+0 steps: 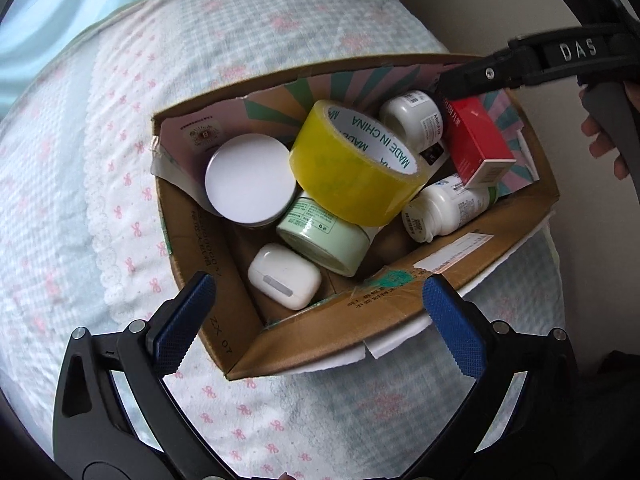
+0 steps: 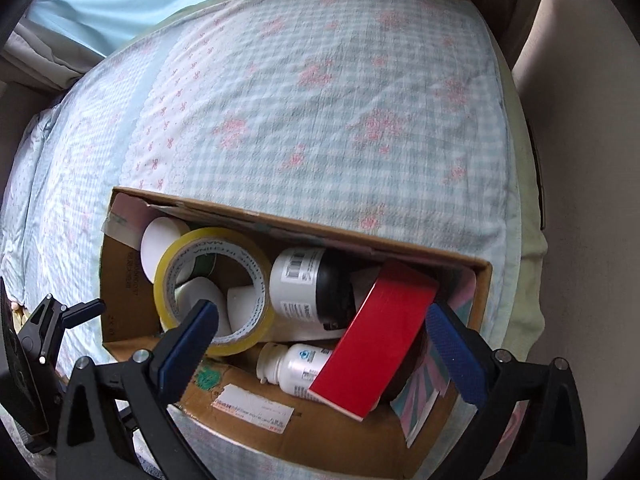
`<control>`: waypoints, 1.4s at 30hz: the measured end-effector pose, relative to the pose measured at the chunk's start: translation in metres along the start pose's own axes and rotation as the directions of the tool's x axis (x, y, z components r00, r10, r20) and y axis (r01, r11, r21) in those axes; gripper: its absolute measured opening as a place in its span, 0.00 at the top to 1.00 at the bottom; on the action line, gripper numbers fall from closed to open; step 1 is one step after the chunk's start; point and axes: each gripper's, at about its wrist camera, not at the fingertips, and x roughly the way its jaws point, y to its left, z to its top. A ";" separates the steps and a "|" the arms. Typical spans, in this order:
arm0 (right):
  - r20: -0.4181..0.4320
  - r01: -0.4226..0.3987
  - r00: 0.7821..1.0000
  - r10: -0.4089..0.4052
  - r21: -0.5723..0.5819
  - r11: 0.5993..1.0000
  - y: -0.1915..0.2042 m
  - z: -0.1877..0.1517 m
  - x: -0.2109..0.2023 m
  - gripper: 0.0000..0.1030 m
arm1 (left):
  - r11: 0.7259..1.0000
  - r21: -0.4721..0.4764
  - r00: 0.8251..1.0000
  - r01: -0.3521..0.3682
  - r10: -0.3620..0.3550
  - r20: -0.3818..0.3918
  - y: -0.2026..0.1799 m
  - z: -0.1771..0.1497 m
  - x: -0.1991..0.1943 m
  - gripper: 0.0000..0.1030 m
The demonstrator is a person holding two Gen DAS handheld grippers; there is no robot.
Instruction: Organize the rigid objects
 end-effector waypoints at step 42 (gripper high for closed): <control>0.555 0.099 0.817 -0.160 0.138 0.985 0.272 -0.155 -0.289 0.00 | 0.948 -0.266 0.782 -0.175 0.298 0.547 0.138 -0.152 -0.411 0.00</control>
